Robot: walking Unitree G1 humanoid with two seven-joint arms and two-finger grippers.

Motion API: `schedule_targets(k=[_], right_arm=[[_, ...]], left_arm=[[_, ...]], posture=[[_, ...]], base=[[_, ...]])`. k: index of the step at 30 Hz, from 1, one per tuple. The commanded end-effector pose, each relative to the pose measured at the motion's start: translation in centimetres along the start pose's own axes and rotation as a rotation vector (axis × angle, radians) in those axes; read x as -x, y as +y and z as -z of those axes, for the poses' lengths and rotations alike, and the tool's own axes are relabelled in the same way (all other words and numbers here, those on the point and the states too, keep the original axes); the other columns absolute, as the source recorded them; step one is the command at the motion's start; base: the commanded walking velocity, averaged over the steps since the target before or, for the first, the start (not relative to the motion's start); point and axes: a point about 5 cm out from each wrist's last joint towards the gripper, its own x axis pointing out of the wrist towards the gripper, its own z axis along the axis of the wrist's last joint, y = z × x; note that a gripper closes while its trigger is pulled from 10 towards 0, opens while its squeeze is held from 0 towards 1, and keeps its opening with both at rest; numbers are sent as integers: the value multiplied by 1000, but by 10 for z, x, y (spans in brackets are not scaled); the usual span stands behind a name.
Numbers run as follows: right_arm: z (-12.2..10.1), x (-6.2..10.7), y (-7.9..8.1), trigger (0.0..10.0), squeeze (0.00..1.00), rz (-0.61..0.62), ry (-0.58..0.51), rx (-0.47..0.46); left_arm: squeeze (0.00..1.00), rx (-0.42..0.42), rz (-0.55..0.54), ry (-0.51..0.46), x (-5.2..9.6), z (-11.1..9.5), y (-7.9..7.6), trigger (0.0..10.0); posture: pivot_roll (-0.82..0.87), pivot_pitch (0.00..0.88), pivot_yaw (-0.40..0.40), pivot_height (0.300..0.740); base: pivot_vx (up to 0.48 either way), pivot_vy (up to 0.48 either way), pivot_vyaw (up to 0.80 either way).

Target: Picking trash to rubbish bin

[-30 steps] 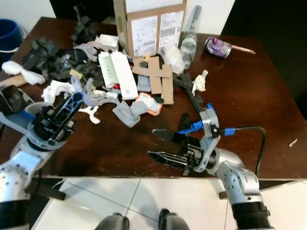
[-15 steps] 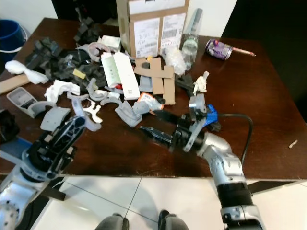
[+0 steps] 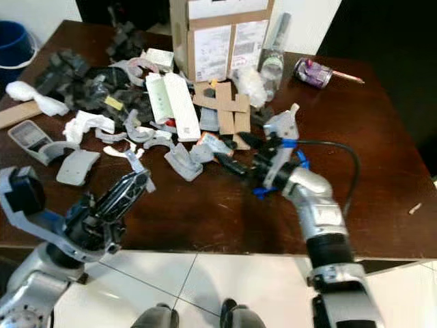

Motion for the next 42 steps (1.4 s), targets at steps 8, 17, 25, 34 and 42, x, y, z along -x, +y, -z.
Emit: schedule_targets(k=[8, 17, 25, 34, 42], right_arm=[[33, -19, 14, 10000, 0, 29, 101, -55], [45, -56, 34, 10000, 0, 91, 121, -59], [43, -65, 34, 10000, 0, 131, 136, -47], [38, -55, 10, 10000, 0, 239, 175, 10], [28, -35, -11, 10000, 0, 263, 153, -44]], left_arm=[[0, -127, -158, -53, 12, -14, 4, 10000], [0, -168, -203, -35, 27, -15, -6, 10000], [0, -155, -200, -14, 27, -9, -9, 10000], [0, -135, -188, -21, 24, -5, -10, 10000], [0, -120, -160, -20, 18, -1, -9, 10000]], posture=[[329, 248, -164, 740], [365, 241, -184, 740], [371, 240, -188, 740], [366, 240, -191, 740], [345, 241, -183, 740]], base=[[0, 0, 0], [0, 0, 0], [0, 0, 0], [0, 0, 0], [0, 0, 0]])
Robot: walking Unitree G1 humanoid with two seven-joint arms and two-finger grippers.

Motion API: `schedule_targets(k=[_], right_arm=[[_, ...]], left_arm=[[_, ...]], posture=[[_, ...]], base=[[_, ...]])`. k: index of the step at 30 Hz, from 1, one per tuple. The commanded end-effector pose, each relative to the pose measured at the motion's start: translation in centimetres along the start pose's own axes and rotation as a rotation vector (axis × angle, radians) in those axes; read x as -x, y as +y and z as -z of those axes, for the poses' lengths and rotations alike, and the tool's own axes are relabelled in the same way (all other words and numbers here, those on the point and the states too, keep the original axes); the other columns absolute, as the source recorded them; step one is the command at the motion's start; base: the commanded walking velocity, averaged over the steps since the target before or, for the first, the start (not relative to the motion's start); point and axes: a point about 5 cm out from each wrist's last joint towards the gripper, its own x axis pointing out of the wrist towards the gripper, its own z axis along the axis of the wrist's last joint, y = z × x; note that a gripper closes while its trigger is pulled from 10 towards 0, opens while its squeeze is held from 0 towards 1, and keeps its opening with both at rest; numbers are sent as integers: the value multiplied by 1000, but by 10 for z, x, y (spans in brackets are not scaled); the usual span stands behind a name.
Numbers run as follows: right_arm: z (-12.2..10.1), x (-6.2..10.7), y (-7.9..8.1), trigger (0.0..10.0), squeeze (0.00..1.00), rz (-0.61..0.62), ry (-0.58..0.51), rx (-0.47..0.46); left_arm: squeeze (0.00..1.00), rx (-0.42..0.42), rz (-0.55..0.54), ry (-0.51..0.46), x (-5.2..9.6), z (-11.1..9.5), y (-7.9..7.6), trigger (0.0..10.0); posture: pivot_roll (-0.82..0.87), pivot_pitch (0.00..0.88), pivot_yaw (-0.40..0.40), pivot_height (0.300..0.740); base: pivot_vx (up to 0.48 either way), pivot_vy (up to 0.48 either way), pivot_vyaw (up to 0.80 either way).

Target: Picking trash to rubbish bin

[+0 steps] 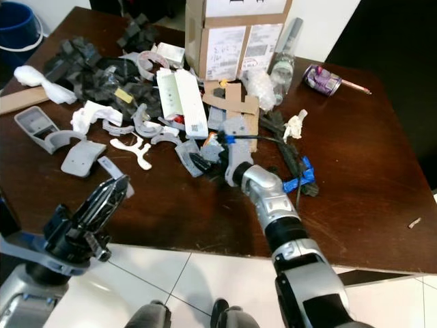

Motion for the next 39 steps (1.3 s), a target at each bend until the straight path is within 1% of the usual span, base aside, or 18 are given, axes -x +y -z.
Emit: schedule_targets(k=[1, 3, 4, 5, 8, 12, 16, 19, 20, 22, 23, 24, 25, 31, 39], right_arm=[[4, 7, -6, 10000, 0, -5, 10, -35], [5, 10, -6, 10000, 0, -40, 3, -47], [6, 13, -3, 10000, 0, -79, -11, -62], [6, 13, -3, 10000, 0, -79, -11, -62], [15, 15, 4, 10000, 0, -122, 16, -78], [17, 15, 6, 10000, 0, -128, 25, -93], [24, 16, 1, 10000, 0, -78, 71, -88], [25, 16, 1, 10000, 0, -69, 69, -106], [25, 16, 2, 6902, 0, -70, 63, -121], [26, 15, 3, 6902, 0, -70, 60, -131], [26, 15, 5, 4588, 0, -70, 59, -135], [26, 15, 5, 4588, 0, -70, 59, -135], [27, 14, 6, 0, 0, -65, 57, -145], [31, 12, 11, 0, 0, -53, 54, -163], [32, 12, 10, 0, 0, -33, 54, -167]], left_arm=[[0, 18, 3, -2, 0, 4, -3, 10000], [0, 25, 12, 1, -1, 6, -3, 10000], [0, 29, 18, 0, -3, 7, -3, 10000], [0, 29, 18, 0, -3, 7, -3, 10000], [0, 33, 25, -1, -5, 7, -3, 10000], [0, 35, 29, -2, -5, 7, -3, 10000], [0, 35, 30, -2, -5, 7, -3, 10000], [0, 35, 32, -2, -6, 8, -3, 10000], [0, 35, 33, -3, -6, 8, -3, 10000], [0, 34, 33, -3, -7, 8, -3, 10000], [0, 34, 34, -3, -7, 7, -4, 10000], [0, 34, 34, -3, -7, 7, -4, 10000], [0, 33, 35, -3, -7, 7, -3, 10000], [0, 33, 38, -5, -7, 7, -3, 10000], [0, 37, 42, -5, -8, 7, -3, 10000]], posture=[[345, 241, -183, 740], [343, 239, -181, 740], [340, 238, -178, 740], [340, 238, -178, 740], [337, 240, -175, 740], [335, 241, -174, 740], [334, 243, -175, 740], [334, 243, -175, 740], [334, 245, -175, 740], [334, 245, -175, 740], [333, 244, -175, 740], [333, 244, -175, 740], [333, 244, -175, 740], [332, 248, -174, 740], [329, 247, -171, 740]], base=[[0, 0, 0], [0, 0, 0], [0, 0, 0], [0, 0, 0], [0, 0, 0], [0, 0, 0], [0, 0, 0], [0, 0, 0], [0, 0, 0], [0, 0, 0], [0, 0, 0], [0, 0, 0], [0, 0, 0], [0, 0, 0], [0, 0, 0]])
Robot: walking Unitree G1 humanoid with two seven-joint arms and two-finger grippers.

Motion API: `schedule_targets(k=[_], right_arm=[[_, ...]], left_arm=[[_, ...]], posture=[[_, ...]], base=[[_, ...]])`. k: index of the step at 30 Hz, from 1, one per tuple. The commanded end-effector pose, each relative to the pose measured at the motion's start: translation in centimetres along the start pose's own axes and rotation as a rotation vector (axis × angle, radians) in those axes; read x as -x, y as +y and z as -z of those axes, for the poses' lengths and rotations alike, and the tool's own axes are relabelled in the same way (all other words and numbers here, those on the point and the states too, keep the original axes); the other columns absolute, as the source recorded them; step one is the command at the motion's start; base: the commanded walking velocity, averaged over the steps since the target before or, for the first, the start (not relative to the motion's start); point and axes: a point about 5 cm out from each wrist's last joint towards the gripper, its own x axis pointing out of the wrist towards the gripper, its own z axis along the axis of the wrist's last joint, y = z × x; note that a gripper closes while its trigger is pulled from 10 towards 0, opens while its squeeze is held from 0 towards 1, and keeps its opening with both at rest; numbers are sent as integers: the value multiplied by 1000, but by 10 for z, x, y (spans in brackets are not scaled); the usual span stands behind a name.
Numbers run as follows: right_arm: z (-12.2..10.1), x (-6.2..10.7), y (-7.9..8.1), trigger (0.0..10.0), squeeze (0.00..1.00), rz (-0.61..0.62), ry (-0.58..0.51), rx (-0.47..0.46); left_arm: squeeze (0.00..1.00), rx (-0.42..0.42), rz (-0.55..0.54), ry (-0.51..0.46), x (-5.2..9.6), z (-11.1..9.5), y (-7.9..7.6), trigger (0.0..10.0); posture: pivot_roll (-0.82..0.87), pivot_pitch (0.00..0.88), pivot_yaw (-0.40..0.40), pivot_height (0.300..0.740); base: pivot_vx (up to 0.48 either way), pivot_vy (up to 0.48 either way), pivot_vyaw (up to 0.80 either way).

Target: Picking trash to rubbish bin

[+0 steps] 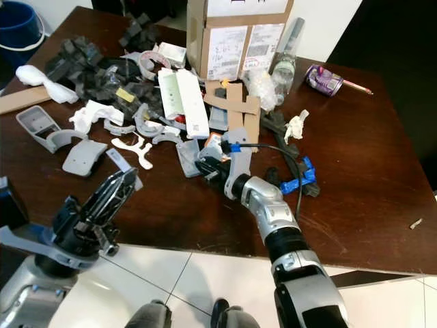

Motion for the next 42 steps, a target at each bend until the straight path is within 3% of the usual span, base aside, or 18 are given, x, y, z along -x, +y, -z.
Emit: schedule_targets(k=[1, 10, 14, 22, 23, 24, 25, 28, 31, 32, 33, 34, 35, 42], right_arm=[[12, 8, -6, 0, 0, 36, 12, -41], [-4, 11, -3, 0, 0, -70, -105, -62], [-22, 21, -12, 0, 0, -132, -207, -105], [-37, 42, -31, 0, 0, -174, -307, -131], [-42, 53, -40, 0, 0, -166, -345, -138], [-42, 53, -40, 0, 0, -166, -345, -138], [-48, 60, -53, 0, 0, -101, -406, -188], [-53, 66, -62, 0, 0, -48, -457, -232], [-58, 75, -83, 0, 0, 136, -541, -315], [-58, 75, -83, 0, 0, 136, -541, -315], [-59, 76, -87, 3608, 0, 182, -551, -331], [-59, 76, -87, 3608, 0, 182, -551, -331], [-57, 77, -91, 10000, 0, 250, -556, -357], [-46, 77, -106, 10000, 0, 537, -465, -374]], left_arm=[[0, 26, -8, 8, 2, 5, 0, 10000], [0, 23, -1, 7, 1, 4, 2, 10000], [0, 18, 2, 6, 0, 4, 3, 10000], [0, 13, 4, 6, 0, 3, 6, 10000], [0, 11, 5, 6, -1, 3, 6, 10000], [0, 11, 5, 6, -1, 3, 6, 10000], [0, 9, 8, 7, -1, 2, 7, 10000], [0, 8, 10, 7, -2, 2, 8, 10000], [0, 20, 23, 23, -3, 4, 8, 10000], [0, 20, 23, 23, -3, 4, 8, 10000], [0, 30, 29, 31, -4, 6, 8, 10000], [0, 30, 29, 31, -4, 6, 8, 10000], [0, 57, 45, 59, -5, 12, 6, 10000], [0, 140, 71, 145, -11, 40, 3, 10000]], posture=[[329, 247, -171, 740], [333, 232, -169, 740], [335, 228, -169, 740], [335, 213, -161, 740], [335, 209, -154, 740], [335, 209, -154, 740], [334, 207, -151, 740], [333, 204, -147, 740], [328, 198, -141, 740], [328, 198, -141, 740], [326, 195, -138, 740], [326, 195, -138, 740], [322, 191, -133, 740], [306, 174, -125, 740]], base=[[0, 0, 0], [0, 0, 0], [0, 0, 0], [0, 0, 0], [0, 0, 0], [0, 0, 0], [0, 0, 0], [0, 0, 0], [0, 0, 0], [0, 0, 0], [0, 0, 0], [0, 0, 0], [0, 0, 0], [0, 0, 0]])
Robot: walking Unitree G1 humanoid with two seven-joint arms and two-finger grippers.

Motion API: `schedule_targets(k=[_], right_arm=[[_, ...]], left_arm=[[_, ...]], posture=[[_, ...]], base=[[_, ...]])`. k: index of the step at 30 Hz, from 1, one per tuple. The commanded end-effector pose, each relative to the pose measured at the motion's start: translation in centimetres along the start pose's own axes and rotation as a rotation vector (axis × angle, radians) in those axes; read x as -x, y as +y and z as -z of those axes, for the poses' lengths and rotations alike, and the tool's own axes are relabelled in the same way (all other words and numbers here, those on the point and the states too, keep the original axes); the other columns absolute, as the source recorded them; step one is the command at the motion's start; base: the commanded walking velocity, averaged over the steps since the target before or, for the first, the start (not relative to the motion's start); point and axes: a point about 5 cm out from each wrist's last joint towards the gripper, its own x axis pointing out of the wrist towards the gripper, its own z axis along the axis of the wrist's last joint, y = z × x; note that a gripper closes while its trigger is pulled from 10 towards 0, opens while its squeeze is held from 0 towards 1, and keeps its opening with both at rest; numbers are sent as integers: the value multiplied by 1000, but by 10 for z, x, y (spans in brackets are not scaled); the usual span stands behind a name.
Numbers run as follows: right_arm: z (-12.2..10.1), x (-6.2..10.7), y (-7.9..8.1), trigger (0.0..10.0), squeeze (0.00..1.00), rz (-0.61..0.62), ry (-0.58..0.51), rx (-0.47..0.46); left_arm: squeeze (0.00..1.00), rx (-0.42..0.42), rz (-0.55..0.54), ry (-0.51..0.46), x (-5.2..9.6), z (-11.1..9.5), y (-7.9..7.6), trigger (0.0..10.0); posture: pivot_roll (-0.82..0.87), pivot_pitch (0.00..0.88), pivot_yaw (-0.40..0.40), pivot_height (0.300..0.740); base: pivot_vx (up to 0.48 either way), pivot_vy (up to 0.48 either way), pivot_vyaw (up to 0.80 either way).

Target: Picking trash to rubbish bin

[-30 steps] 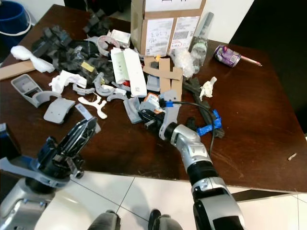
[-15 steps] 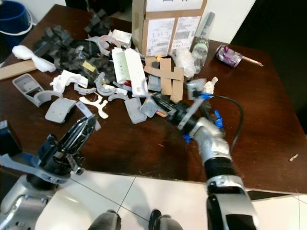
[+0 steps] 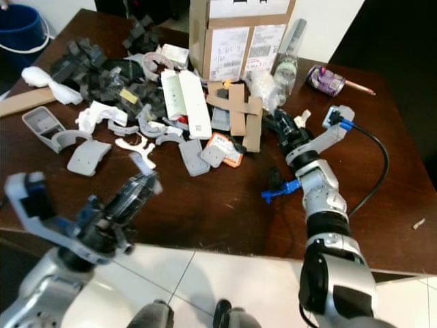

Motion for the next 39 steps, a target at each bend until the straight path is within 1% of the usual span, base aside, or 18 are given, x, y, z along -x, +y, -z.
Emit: schedule_targets(k=[1, 4, 6, 9, 11, 14, 17, 22, 23, 25, 30, 31, 32, 34, 35, 36, 38, 39], right_arm=[[-1, 5, -12, 10000, 0, 73, 7, 21], [-4, 3, -14, 10000, 0, 88, 1, -3], [-7, 3, -15, 10000, 0, 93, 1, -4], [-10, 2, -16, 10000, 0, 98, -3, -5], [-12, 2, -18, 10000, 0, 117, -14, -10], [-14, 2, -19, 10000, 0, 127, -22, -5], [-19, 4, -25, 10000, 0, 164, -45, 1], [-26, 8, -36, 10000, 0, 228, -63, 25], [-26, 8, -36, 10000, 0, 228, -63, 25], [-29, 13, -43, 10000, 0, 270, -66, 47], [-30, 16, -48, 10000, 0, 304, -67, 59], [-33, 23, -58, 10000, 0, 371, -67, 97], [-33, 23, -58, 10000, 0, 371, -67, 97], [-35, 29, -66, 10000, 0, 428, -60, 135], [-35, 29, -66, 10000, 0, 428, -60, 135], [-35, 32, -69, 10000, 0, 455, -54, 148], [-35, 41, -80, 10000, 0, 524, -41, 184], [-35, 41, -80, 10000, 0, 524, -41, 184]], left_arm=[[0, 25, 3, 32, 1, 9, 0, 10000], [0, 42, 10, 71, 0, 19, 2, 10000], [0, 63, 34, 91, -1, 23, -1, 10000], [0, 62, 54, 113, -1, 26, -2, 10000], [0, 60, 55, 146, 0, 32, -1, 10000], [0, 63, 57, 162, 1, 35, -1, 10000], [0, 67, 64, 203, 3, 41, -2, 10000], [0, 65, 69, 217, 2, 43, -2, 10000], [0, 65, 69, 217, 2, 43, -2, 10000], [0, 65, 76, 226, 2, 44, -2, 10000], [0, 66, 83, 233, 3, 45, -3, 10000], [0, 63, 89, 242, 2, 46, -2, 10000], [0, 63, 89, 242, 2, 46, -2, 10000], [0, 63, 92, 242, 1, 46, 0, 10000], [0, 63, 92, 242, 1, 46, 0, 10000], [0, 62, 92, 242, 1, 46, 1, 10000], [0, 58, 95, 247, 2, 47, 2, 10000], [0, 58, 95, 247, 2, 47, 2, 10000]], posture=[[306, 174, -125, 740], [301, 169, -125, 740], [296, 165, -125, 740], [292, 162, -123, 740], [290, 160, -123, 740], [287, 159, -120, 740], [284, 158, -116, 740], [282, 165, -111, 740], [282, 165, -111, 740], [279, 164, -106, 740], [278, 162, -104, 740], [274, 158, -98, 740], [274, 158, -98, 740], [271, 154, -95, 740], [271, 154, -95, 740], [267, 150, -94, 740], [267, 150, -94, 740], [267, 150, -94, 740]], base=[[0, 0, 0], [0, 0, 0], [0, 0, -800], [0, 0, -800], [0, 0, -800], [0, 0, -800], [0, 0, -800], [0, 0, -800], [0, 0, -800], [0, 0, -800], [0, 0, -800], [0, 0, -800], [0, 0, -800], [0, 0, -800], [0, 0, -800], [0, 0, -800], [0, 0, -800], [0, 0, -800]])
